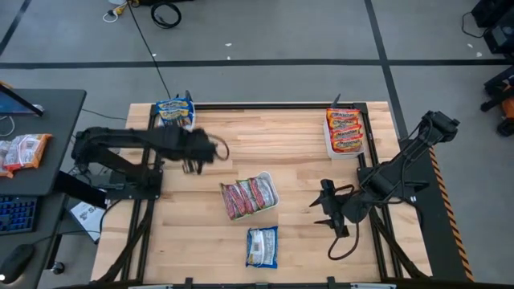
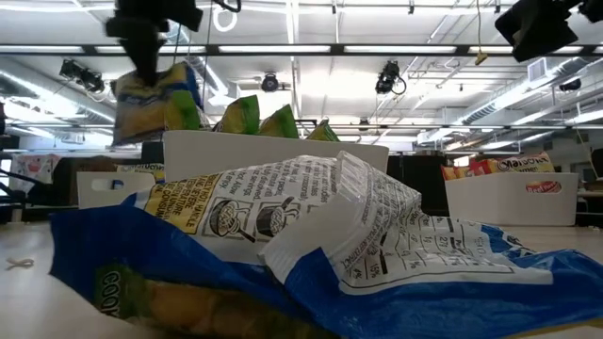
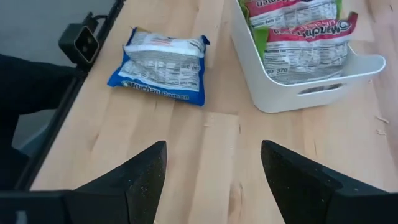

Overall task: Sort Maruchan noodles
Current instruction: Put the blue noodle pack into the top left white bin

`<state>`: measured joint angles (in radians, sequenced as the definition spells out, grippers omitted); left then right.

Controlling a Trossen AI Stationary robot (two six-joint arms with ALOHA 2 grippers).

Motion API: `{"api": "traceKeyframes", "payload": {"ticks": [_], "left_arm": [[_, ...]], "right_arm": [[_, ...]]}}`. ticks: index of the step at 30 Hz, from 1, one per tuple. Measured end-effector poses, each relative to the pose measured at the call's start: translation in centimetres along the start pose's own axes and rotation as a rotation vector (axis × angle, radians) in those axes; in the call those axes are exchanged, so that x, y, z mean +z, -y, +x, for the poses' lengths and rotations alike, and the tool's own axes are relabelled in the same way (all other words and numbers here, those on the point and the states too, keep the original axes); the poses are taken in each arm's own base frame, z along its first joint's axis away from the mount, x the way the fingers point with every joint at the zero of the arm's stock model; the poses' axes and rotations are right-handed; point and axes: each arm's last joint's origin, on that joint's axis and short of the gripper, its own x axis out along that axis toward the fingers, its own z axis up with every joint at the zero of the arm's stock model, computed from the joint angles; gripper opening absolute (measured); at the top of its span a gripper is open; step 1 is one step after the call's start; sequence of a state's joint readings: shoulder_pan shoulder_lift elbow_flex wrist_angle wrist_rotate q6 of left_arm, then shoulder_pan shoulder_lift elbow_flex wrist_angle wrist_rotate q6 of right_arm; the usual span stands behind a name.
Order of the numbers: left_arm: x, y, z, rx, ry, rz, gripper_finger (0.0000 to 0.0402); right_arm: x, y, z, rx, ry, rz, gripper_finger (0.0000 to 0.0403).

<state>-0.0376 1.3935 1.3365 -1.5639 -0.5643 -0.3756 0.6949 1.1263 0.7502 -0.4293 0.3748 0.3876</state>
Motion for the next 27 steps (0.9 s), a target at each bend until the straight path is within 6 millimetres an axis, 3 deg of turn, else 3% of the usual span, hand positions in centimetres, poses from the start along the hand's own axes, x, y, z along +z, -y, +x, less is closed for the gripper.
{"api": "traceKeyframes", "payload": {"ticks": [5, 13, 22, 27], "left_arm": [[0.6, -4.4, 0.3, 0.152, 0.01, -0.041, 0.0004], [0.7, -9.1, 3.0, 0.278, -0.115, -0.099, 0.0004], [0.9, -13.0, 5.1, 0.377, -0.131, -0.259, 0.0003], [0.7, -13.4, 7.2, 0.399, -0.152, -0.307, 0.0003]], "right_arm": [[-0.1, -0.1, 0.2, 0.014, -0.021, -0.018, 0.0266], [-0.7, -0.2, 1.0, 0.029, -0.094, -0.014, 0.0266], [-2.3, 0.0, 1.7, 0.023, -0.156, 0.052, 0.0266], [-3.6, 0.2, 2.1, 0.031, -0.206, 0.104, 0.0266]]}}
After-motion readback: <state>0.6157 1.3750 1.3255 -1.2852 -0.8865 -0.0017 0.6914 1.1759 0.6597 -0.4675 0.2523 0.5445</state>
